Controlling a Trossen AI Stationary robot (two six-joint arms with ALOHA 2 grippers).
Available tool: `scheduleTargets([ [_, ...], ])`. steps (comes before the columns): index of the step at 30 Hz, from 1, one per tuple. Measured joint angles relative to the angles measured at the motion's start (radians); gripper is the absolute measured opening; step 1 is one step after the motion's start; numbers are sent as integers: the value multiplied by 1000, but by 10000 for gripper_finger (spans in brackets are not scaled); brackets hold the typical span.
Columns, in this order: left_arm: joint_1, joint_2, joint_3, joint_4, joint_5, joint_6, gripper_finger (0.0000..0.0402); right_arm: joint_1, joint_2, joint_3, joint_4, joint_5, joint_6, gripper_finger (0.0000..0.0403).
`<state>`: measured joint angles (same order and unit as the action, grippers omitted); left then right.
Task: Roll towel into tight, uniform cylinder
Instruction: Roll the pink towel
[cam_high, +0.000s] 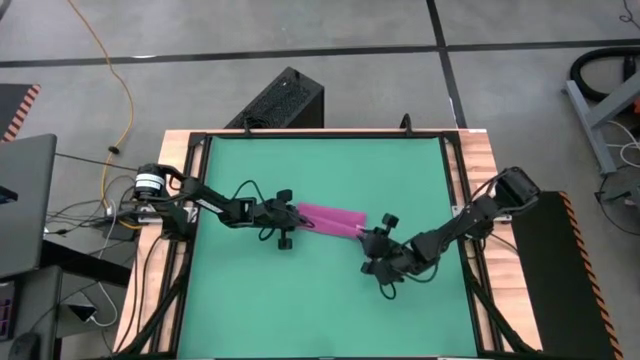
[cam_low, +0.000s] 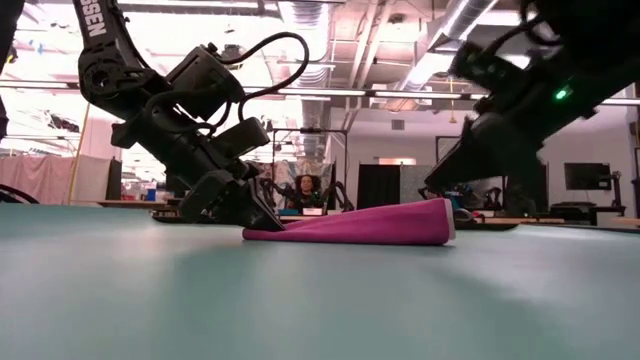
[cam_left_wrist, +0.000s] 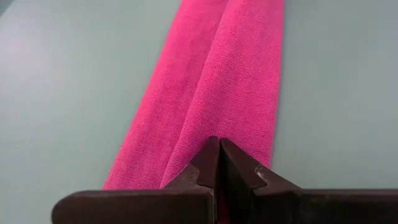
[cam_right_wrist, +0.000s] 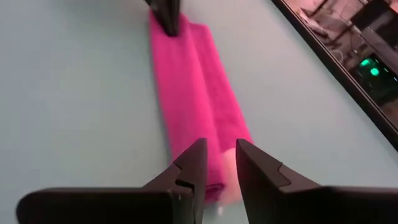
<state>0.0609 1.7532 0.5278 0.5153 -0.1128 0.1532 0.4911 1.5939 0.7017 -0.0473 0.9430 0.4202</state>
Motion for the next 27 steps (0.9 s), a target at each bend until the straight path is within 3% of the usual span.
scheduleTargets([
  [7,0,0,0,0,0,0,0,-50,-1,-15,12,-98,-3,91],
  [13,0,0,0,0,0,-4,0,-26,-7,-15,94,-30,-75,91],
  [17,0,1,0,0,2,-17,0,-26,-4,-14,149,-56,-130,91],
  [27,0,1,0,0,9,-22,0,-103,-2,-48,73,-157,-47,91],
])
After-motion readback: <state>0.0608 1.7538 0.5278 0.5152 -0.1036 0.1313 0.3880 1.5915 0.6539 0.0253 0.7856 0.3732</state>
